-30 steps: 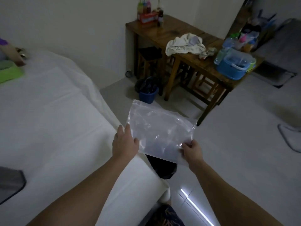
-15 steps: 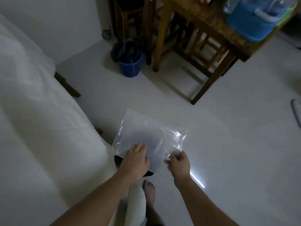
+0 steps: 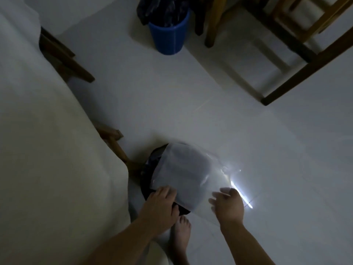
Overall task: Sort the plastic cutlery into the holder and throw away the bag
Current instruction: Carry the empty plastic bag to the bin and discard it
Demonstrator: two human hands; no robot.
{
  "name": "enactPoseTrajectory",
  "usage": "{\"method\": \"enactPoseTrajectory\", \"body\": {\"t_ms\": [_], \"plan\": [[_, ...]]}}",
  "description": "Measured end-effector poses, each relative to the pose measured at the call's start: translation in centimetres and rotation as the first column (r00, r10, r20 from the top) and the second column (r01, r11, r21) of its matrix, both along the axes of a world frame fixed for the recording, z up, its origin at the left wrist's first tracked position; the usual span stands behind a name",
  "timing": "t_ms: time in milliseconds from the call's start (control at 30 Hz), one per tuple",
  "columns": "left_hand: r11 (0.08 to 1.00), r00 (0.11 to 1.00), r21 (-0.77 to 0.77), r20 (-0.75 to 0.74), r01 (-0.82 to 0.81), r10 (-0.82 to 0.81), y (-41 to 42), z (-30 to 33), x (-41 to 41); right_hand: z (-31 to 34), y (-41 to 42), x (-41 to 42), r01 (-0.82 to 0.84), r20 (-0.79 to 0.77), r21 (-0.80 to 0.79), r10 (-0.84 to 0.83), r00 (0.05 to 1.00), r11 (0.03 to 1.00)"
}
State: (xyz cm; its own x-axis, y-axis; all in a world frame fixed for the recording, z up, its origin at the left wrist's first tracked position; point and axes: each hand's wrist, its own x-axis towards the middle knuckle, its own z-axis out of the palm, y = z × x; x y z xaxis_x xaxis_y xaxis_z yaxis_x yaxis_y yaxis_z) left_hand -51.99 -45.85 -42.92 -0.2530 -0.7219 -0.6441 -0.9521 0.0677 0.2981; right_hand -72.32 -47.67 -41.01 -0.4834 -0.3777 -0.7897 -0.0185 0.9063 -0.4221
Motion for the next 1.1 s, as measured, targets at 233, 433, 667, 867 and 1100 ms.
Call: {"method": "enactPoseTrajectory", "body": {"t_ms": [233,433,667,867,1100], "plan": [[0.964,0.998,0.260,-0.008,0.055,-0.055,1.4,-6.2,-0.4,-3.1,0.5,1.1,-0.360,-0.140,0.225,0.395,0.908,0.906],[0.960,0.996,0.273,0.045,0.057,-0.072,2.7,-8.8,-1.6,-8.0,3.2,0.3,-0.303,-0.084,0.308,0.342,0.936,0.902],[0.916,0.940,-0.234,-0.181,-0.326,0.288,1.3,-8.2,-4.0,-8.8,3.3,0.9,-0.391,-0.050,0.255,0.416,0.908,0.884],[0.963,0.964,0.138,-0.107,-0.229,0.245,-1.3,-10.8,-4.2,-6.8,2.6,2.5,-0.455,0.052,0.083,0.452,0.890,0.886],[0.961,0.986,0.247,-0.083,-0.123,0.147,-2.9,-12.5,-3.6,-7.7,1.8,2.4,-0.467,0.082,0.051,0.463,0.883,0.883]]}}
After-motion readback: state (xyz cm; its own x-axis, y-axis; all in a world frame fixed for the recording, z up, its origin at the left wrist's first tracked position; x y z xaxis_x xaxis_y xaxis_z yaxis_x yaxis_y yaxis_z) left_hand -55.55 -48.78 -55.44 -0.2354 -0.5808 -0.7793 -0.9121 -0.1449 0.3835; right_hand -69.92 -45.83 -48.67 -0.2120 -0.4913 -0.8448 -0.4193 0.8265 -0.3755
